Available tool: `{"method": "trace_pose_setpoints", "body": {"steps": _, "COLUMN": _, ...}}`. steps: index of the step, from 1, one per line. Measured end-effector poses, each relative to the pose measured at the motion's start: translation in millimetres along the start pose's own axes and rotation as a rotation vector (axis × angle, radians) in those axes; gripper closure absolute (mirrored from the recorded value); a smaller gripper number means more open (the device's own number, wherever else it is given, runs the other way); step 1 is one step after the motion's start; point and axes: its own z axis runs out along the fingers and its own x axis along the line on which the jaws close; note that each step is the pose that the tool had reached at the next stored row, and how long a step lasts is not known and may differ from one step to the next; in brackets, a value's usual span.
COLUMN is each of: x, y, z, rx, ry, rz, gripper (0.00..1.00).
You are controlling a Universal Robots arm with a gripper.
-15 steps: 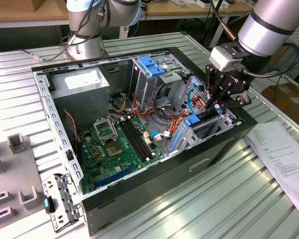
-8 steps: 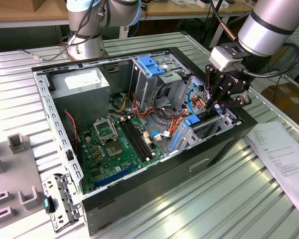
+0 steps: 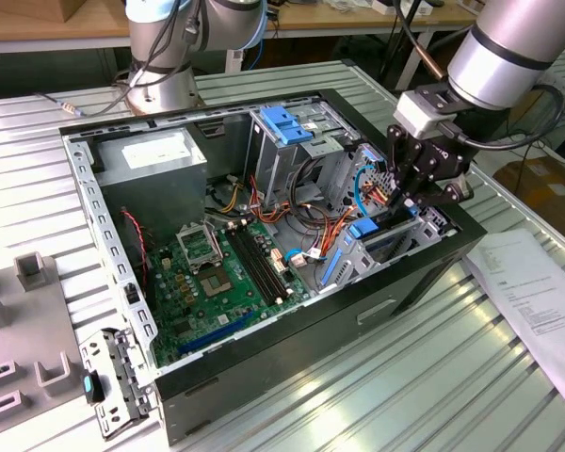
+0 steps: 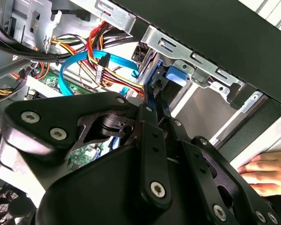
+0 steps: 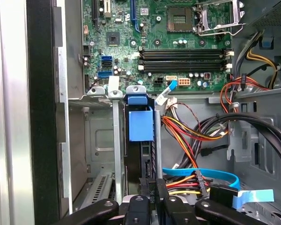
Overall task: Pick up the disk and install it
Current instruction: 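Insert the first disk wire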
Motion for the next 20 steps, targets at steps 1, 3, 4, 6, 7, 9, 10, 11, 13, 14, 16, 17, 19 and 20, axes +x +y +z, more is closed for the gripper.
{"method": "trace_pose_setpoints", "body": {"steps": 1, "x": 0.1, "y": 0.0, "z": 1.5, "rx": -0.0015, "ry": 0.0001, "rz": 0.0, "gripper": 0.82}}
{"method": "trace_pose_setpoints", "body": {"steps": 3, "x": 0.1, "y": 0.0, "z": 1.7, "rx": -0.0028, "ry": 0.0004, "rz": 0.0, "gripper": 0.82}}
{"method": "trace_pose_setpoints", "body": {"steps": 4, "x": 0.1, "y": 0.0, "z": 1.9, "rx": -0.0033, "ry": 0.0002, "rz": 0.0, "gripper": 0.82}}
{"method": "trace_pose_setpoints", "body": {"steps": 6, "x": 0.1, "y": 0.0, "z": 1.7, "rx": -0.0036, "ry": -0.0003, "rz": 0.0, "gripper": 0.81}}
{"method": "trace_pose_setpoints", "body": {"steps": 7, "x": -0.1, "y": 0.0, "z": -2.8, "rx": -0.0036, "ry": -0.0002, "rz": 0.0, "gripper": 0.81}}
{"method": "trace_pose_setpoints", "body": {"steps": 9, "x": -0.4, "y": 0.0, "z": -8.4, "rx": -0.0035, "ry": 0.0, "rz": 0.0, "gripper": 0.75}}
{"method": "trace_pose_setpoints", "body": {"steps": 10, "x": -0.4, "y": 0.0, "z": -9.3, "rx": -0.0036, "ry": -0.0002, "rz": 0.0, "gripper": 0.75}}
{"method": "trace_pose_setpoints", "body": {"steps": 11, "x": -0.4, "y": 0.0, "z": -9.3, "rx": -0.0036, "ry": -0.0002, "rz": 0.0, "gripper": 0.75}}
{"method": "trace_pose_setpoints", "body": {"steps": 13, "x": -0.5, "y": 0.0, "z": -9.8, "rx": -0.0036, "ry": 0.0001, "rz": 0.0, "gripper": 0.76}}
{"method": "trace_pose_setpoints", "body": {"steps": 14, "x": -0.4, "y": 0.0, "z": -9.9, "rx": -0.0036, "ry": 0.0001, "rz": 0.0, "gripper": 0.83}}
{"method": "trace_pose_setpoints", "body": {"steps": 16, "x": -0.5, "y": 0.0, "z": -10.3, "rx": -0.0036, "ry": 0.0002, "rz": 0.0, "gripper": 0.89}}
{"method": "trace_pose_setpoints", "body": {"steps": 17, "x": -0.5, "y": 0.0, "z": -10.4, "rx": -0.0036, "ry": 0.0001, "rz": 0.0, "gripper": 0.89}}
{"method": "trace_pose_setpoints", "body": {"steps": 19, "x": -0.5, "y": 0.0, "z": -10.6, "rx": -0.0036, "ry": 0.0001, "rz": 0.0, "gripper": 0.89}}
{"method": "trace_pose_setpoints", "body": {"steps": 20, "x": -0.5, "y": 0.0, "z": -10.7, "rx": -0.0036, "ry": 0.0001, "rz": 0.0, "gripper": 0.89}}
